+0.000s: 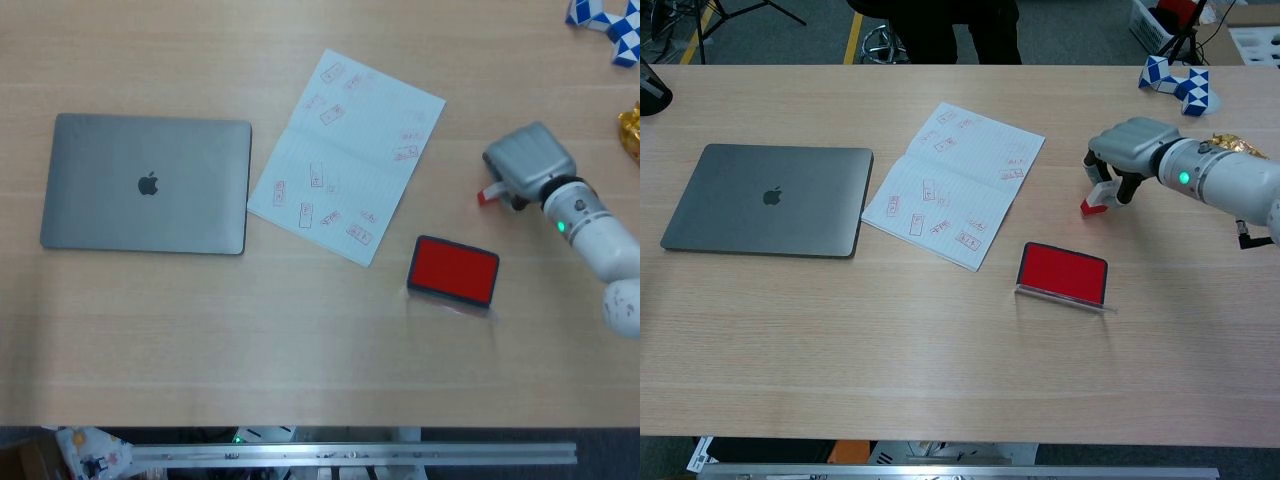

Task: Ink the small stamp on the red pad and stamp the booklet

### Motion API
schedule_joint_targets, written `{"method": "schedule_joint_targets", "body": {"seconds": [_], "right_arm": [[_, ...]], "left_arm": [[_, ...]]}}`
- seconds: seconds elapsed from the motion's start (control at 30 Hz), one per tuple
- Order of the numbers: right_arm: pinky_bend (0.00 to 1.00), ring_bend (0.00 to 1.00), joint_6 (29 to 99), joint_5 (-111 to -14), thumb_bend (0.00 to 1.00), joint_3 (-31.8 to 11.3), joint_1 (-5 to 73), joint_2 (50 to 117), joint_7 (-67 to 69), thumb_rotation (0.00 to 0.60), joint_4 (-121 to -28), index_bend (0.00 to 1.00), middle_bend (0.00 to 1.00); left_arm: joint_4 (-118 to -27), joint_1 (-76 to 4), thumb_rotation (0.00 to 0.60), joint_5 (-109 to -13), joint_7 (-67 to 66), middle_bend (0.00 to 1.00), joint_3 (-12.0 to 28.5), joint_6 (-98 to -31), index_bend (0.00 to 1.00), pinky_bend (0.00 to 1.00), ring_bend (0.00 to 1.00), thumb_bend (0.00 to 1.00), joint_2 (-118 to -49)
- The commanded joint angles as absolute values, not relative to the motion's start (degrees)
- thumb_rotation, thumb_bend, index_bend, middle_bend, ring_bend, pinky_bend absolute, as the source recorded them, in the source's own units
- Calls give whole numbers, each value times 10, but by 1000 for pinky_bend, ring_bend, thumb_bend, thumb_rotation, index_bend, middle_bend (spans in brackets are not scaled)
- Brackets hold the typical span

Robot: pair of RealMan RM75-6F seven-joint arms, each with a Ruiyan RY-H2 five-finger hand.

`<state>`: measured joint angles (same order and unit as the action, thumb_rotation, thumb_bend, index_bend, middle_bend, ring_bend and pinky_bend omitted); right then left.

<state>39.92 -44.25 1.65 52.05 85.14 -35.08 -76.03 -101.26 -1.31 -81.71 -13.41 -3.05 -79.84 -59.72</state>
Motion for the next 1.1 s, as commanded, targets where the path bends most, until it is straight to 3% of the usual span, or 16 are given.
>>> {"method": "schedule_joint_targets", "body": {"seconds": [0.03, 0.83, 1.1], "right_arm": [[459, 400, 399, -444, 333, 19, 520, 854, -349, 600, -758, 606, 496], [400, 313, 417, -456, 253, 27, 521, 858, -357, 600, -759, 489, 407], [382, 293, 440, -460, 252, 23, 514, 831, -355, 600, -787, 440, 386]], "left_arm": [[-1012, -13, 600, -817, -134, 125, -31, -797, 61, 149, 243, 203, -598], [-1008, -13, 600, -815, -131, 124, -32, -797, 61, 149, 243, 202, -598], [-1010, -13, 600, -816, -125, 122, -31, -799, 61, 149, 243, 203, -594]]}}
